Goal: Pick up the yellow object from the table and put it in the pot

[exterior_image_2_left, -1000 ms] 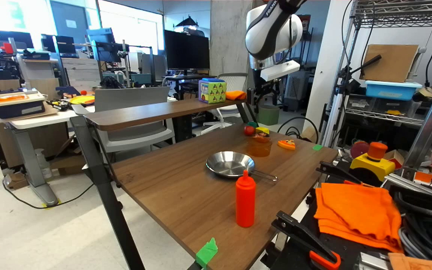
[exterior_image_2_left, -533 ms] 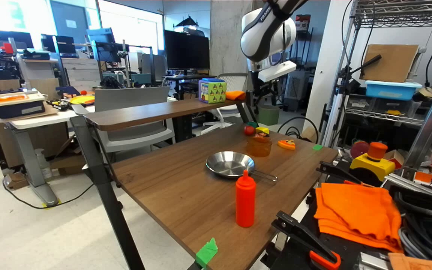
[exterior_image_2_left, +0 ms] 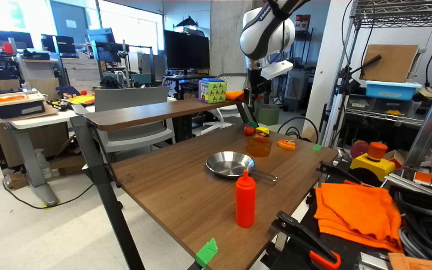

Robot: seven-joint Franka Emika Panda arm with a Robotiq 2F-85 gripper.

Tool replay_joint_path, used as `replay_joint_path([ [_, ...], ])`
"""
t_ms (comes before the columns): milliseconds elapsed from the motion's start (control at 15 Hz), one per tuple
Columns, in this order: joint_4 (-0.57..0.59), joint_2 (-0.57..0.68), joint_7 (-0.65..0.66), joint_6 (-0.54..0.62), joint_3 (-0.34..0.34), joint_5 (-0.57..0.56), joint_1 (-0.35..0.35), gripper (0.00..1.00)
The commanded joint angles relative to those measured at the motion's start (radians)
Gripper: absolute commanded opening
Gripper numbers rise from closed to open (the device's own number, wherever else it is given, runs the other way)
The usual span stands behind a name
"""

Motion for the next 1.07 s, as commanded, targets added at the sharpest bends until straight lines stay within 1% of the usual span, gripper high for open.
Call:
replay_joint_path([
  [0, -0.014, -0.023, -0.080, 0.014, 0.028, 0.012, -0.024, 1.00],
  [67, -0.026, -0.037, -0.036, -0.008, 0.013, 0.014, -0.012, 1.00],
  [133, -0.046, -0.052, 0.024, 0.001, -0.005, 0.014, 0.002, 1.00],
  [400, -0.188, -0.146, 0.152, 0.134, -0.037, -0.001, 0.028, 1.00],
  [1000, -0.432, -0.289, 0.311, 0.358, -0.123, -0.080, 0.120, 1.00],
])
